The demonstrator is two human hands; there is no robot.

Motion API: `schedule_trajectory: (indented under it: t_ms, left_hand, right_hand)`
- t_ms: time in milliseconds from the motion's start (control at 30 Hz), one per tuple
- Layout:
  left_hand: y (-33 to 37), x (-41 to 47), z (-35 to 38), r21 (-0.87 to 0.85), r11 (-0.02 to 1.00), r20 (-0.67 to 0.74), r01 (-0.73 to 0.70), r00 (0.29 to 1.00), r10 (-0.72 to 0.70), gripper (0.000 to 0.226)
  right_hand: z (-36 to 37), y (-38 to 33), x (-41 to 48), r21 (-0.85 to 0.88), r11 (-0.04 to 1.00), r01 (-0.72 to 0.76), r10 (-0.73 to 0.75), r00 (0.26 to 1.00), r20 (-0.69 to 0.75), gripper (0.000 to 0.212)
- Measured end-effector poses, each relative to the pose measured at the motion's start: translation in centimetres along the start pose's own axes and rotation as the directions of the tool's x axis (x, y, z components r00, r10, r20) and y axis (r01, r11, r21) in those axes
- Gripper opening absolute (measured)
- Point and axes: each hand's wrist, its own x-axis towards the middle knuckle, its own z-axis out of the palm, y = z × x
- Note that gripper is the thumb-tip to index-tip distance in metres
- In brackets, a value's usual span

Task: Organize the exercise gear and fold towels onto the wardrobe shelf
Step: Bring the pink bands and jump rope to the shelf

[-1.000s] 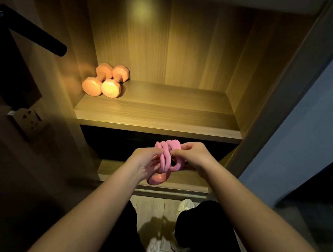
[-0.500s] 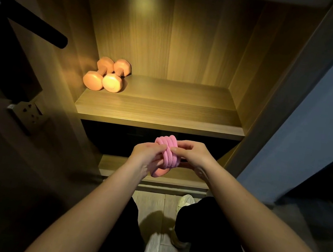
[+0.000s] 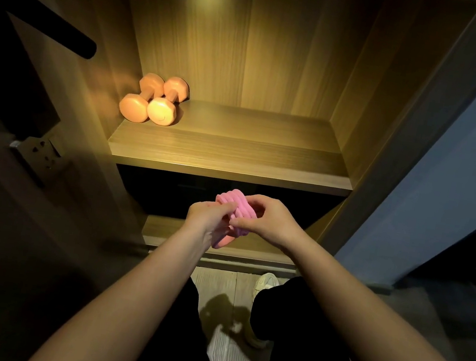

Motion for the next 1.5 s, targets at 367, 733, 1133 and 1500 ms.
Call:
schedule_trajectory:
  t_ms: [367,733,1133,1500]
  left_hand:
    - [0.7,-0.2,-2.1,0.345,0.912,0.202,-0.22,0.967,0.156,0.029]
    - [0.9,0.5,-4.2,0.587,0.271,0.586,-0.763,0.631,0.508,0.039]
    - [0.4,0.7,-3.5,0.559,0.379,0.501,-0.738,0.665,0.555,0.025]
    - [0.9,3.3,-5.0,0.417,0.65,0.396,-0.635,0.771,0.499,0.099]
  right_hand:
    - [-1.3,-0.3,-0.5,-0.185,0.979,0.089,-0.107,0.99,-0.087,0.051]
    - [-4.3,-1.6,-0.8,-0.07,0.984,0.162,-0.145,0.97,0.195,0.055]
    - [-3.2,-0.1,-0.9,0.139,0.974,0.18,-0.176,0.983,-0.042,0.043]
    - [-5.9,-3.1,4.2,0.553,0.833,0.003,0.027,0.999,-0.047,0.031]
